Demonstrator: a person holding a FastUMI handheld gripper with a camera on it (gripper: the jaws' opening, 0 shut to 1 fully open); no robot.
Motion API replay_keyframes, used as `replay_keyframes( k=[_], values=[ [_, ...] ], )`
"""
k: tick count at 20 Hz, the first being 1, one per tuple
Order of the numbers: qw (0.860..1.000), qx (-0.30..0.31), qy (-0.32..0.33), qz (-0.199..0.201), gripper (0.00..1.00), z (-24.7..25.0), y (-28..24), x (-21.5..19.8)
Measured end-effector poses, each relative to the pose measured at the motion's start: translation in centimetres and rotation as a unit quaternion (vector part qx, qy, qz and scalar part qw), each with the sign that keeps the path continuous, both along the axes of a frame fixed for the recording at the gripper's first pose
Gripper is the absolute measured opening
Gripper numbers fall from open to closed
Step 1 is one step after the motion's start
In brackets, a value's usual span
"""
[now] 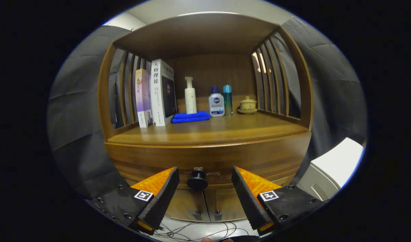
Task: Pull open the drawer, take out the items inside it, and place them on the countertop above the cabinet.
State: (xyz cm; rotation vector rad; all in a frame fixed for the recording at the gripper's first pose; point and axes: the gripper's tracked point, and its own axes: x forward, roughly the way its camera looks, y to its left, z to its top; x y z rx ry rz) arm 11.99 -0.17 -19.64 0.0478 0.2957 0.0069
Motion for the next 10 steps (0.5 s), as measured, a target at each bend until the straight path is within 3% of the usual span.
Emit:
replay_keyframes(
  k=[10],
  values=[
    [0.999,-0.028,0.038,-0.003,0.99,-4.9,0.6,2.8]
  ],
)
